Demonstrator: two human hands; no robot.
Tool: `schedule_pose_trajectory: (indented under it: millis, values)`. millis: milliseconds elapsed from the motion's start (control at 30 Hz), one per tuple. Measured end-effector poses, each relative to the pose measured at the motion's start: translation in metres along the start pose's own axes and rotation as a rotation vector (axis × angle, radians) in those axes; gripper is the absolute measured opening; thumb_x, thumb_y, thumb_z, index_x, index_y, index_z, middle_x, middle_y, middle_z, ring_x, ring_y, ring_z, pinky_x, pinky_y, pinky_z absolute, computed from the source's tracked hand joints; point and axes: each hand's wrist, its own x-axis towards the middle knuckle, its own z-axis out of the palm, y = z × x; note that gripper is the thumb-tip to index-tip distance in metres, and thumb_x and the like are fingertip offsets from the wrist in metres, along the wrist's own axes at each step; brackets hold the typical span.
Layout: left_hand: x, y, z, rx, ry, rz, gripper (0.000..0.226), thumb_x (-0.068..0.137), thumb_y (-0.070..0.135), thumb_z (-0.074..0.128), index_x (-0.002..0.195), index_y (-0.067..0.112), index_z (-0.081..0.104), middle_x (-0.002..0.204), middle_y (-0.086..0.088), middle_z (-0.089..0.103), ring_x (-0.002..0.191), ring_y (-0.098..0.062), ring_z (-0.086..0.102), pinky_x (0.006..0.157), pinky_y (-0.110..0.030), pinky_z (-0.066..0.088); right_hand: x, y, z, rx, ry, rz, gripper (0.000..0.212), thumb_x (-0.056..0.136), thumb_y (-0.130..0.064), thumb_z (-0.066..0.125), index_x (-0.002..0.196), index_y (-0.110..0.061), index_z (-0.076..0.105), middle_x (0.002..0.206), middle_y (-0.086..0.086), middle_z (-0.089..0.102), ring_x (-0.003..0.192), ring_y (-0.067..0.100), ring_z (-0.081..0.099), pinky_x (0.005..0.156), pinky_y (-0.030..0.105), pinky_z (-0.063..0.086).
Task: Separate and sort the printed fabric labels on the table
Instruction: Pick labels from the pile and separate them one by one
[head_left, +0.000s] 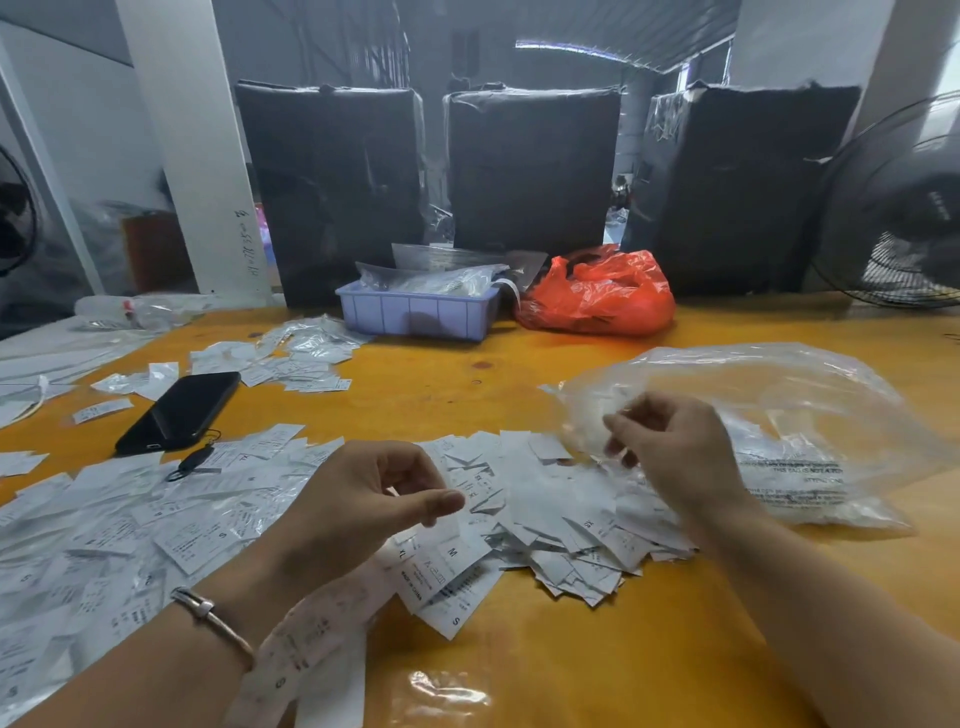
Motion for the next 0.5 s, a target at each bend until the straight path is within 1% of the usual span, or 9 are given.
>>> schedule_pose_trajectory:
  millis: [67,100,133,167,200,267,333,400,500]
  values:
    - [0.000,0.000,0.000,0.001,0.011,-0.005,0.026,0.066,0.051,0.074,0.072,0.026,0.072,0.069,0.001,0.072,0.064,-0.009,0.064,0.065,-0.022,0.051,0.009,0.010,-0.009,-0.115,0.149,0.065,0.008,0.086,-0.012,0.067,0.078,-0.013,0.066,0.069,0.003,0.068,0.068,0.022,0.065,0.074,0.045,0.054]
    - [0.000,0.000,0.001,-0.001,0.011,-0.007,0.024,0.067,0.051,0.073,0.073,0.027,0.072,0.069,0.001,0.072,0.065,-0.009,0.066,0.066,-0.023,0.051,0.013,0.014,-0.012,-0.219,0.182,0.075,0.005,0.086,-0.015,0.066,0.082,-0.017,0.066,0.073,0.000,0.068,0.074,0.022,0.065,0.081,0.045,0.051]
    - [0.000,0.001,0.002,-0.001,0.008,-0.011,0.022,0.068,0.049,0.072,0.073,0.027,0.073,0.070,0.002,0.073,0.066,-0.009,0.067,0.068,-0.025,0.052,0.015,0.017,-0.014,-0.351,0.197,0.072,0.007,0.087,-0.017,0.063,0.089,-0.022,0.067,0.077,-0.003,0.068,0.078,0.021,0.063,0.088,0.042,0.045]
    - [0.000,0.001,0.002,0.004,0.007,-0.016,0.021,0.070,0.047,0.071,0.073,0.026,0.074,0.070,0.003,0.073,0.067,-0.009,0.067,0.070,-0.027,0.053,0.017,0.019,-0.014,-0.485,0.200,0.058,0.015,0.088,-0.017,0.060,0.098,-0.025,0.067,0.080,-0.004,0.068,0.081,0.020,0.060,0.091,0.038,0.036]
    - [-0.001,0.002,0.003,0.007,0.007,-0.022,0.020,0.072,0.044,0.069,0.073,0.025,0.074,0.071,0.004,0.073,0.068,-0.008,0.068,0.071,-0.029,0.053,0.018,0.021,-0.014,-0.590,0.202,0.042,0.023,0.089,-0.015,0.056,0.106,-0.027,0.065,0.083,-0.003,0.069,0.084,0.021,0.058,0.091,0.038,0.030]
    - [-0.001,0.004,0.004,0.013,0.010,-0.037,0.020,0.073,0.041,0.067,0.077,0.023,0.074,0.073,0.006,0.074,0.071,-0.006,0.068,0.070,-0.028,0.050,0.020,0.020,-0.016,-0.718,0.231,0.019,0.033,0.089,-0.010,0.050,0.116,-0.025,0.063,0.091,0.004,0.072,0.092,0.026,0.060,0.092,0.039,0.025]
    - [-0.001,0.005,0.004,0.010,0.012,-0.054,0.016,0.076,0.037,0.067,0.081,0.023,0.074,0.076,0.007,0.074,0.074,-0.005,0.068,0.070,-0.025,0.047,0.022,0.021,-0.022,-0.785,0.279,0.013,0.038,0.088,-0.006,0.047,0.118,-0.023,0.063,0.094,0.009,0.072,0.095,0.029,0.061,0.089,0.038,0.023]
    - [-0.001,0.004,0.004,-0.011,0.011,-0.072,0.005,0.082,0.026,0.070,0.083,0.023,0.074,0.078,0.007,0.075,0.076,-0.005,0.069,0.070,-0.025,0.046,0.023,0.024,-0.027,-0.833,0.273,0.021,0.038,0.087,-0.005,0.047,0.112,-0.024,0.067,0.096,0.010,0.072,0.097,0.029,0.061,0.090,0.039,0.023]
    - [-0.002,0.003,0.004,-0.024,-0.012,-0.095,0.009,0.085,0.012,0.071,0.086,0.020,0.074,0.081,0.005,0.076,0.079,-0.007,0.071,0.073,-0.024,0.049,0.025,0.026,-0.031,-0.901,0.233,0.070,0.034,0.087,-0.007,0.046,0.104,-0.023,0.071,0.099,0.008,0.072,0.100,0.030,0.060,0.095,0.041,0.024]
